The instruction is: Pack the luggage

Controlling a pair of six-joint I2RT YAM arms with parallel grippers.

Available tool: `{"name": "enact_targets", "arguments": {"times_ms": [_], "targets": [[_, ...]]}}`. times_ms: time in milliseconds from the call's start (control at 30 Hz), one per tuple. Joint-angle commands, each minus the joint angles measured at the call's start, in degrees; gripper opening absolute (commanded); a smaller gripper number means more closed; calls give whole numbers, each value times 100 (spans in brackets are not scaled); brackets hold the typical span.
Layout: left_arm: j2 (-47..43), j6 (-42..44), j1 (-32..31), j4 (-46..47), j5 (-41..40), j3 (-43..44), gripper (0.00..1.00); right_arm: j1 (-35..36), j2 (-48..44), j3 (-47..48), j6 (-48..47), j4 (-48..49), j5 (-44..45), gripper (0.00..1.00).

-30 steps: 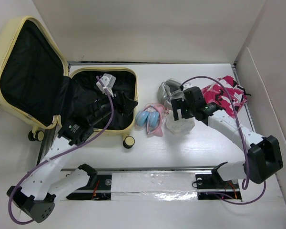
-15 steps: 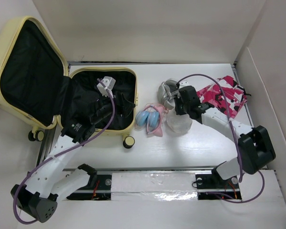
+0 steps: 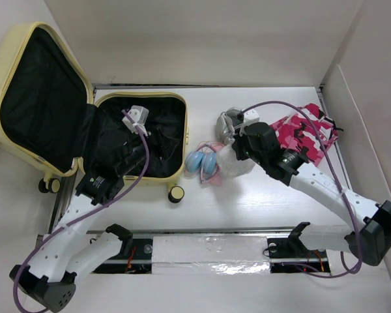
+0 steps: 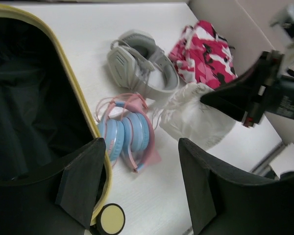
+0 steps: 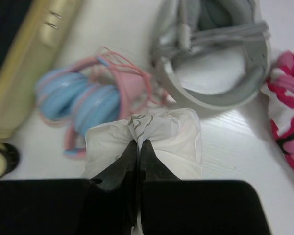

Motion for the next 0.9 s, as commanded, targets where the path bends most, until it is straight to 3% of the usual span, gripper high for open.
{"name": "enact_targets", "arguments": {"times_ms": [0, 100, 300, 333, 367, 467, 567, 600, 633, 667, 767, 833, 867], "targets": [[-599, -37, -3, 147, -788, 34, 58, 338, -88, 835, 55, 552, -323, 0], [-1215, -90, -3, 235, -1589, -80, 56, 514, 649, 1418, 38, 1106, -938, 0], [-1823, -116, -3, 350, -2364, -229, 54, 839, 2652, 4069, 459, 1784, -1895, 0], [-1806, -116, -3, 297, -2400, -221, 54, 839, 3212, 4394, 573, 1784, -1950, 6], [-1780, -116, -3, 262, -2418, -195, 54, 839, 3444, 4902, 704, 1758, -2055, 33], [-1718, -99, -3, 270, -2295, -177, 54, 778, 3701, 5057, 854, 1722, -2284, 71], [-1621, -72, -3, 253, -2102, -150, 56, 638, 3011, 3935, 716, 2214, -1987, 82], [-1578, -72, -3, 253, -2014, -142, 56, 637, 2798, 3236, 645, 2250, -1542, 81], [-1569, -72, -3, 253, -1961, -142, 56, 472, 2613, 2880, 566, 2241, -1181, 74], [-1560, -72, -3, 253, -1917, -133, 56, 383, 2437, 2546, 443, 2241, -916, 43], [-1533, -55, -3, 288, -1768, -150, 57, -64, 1944, 1420, 354, 1935, -150, 3], [-1525, -55, -3, 288, -1759, -159, 57, -294, 1672, 693, 328, 1898, 35, 4], [-1516, -55, -3, 288, -1759, -159, 57, -460, 1601, 488, 284, 1898, 79, 16]]}}
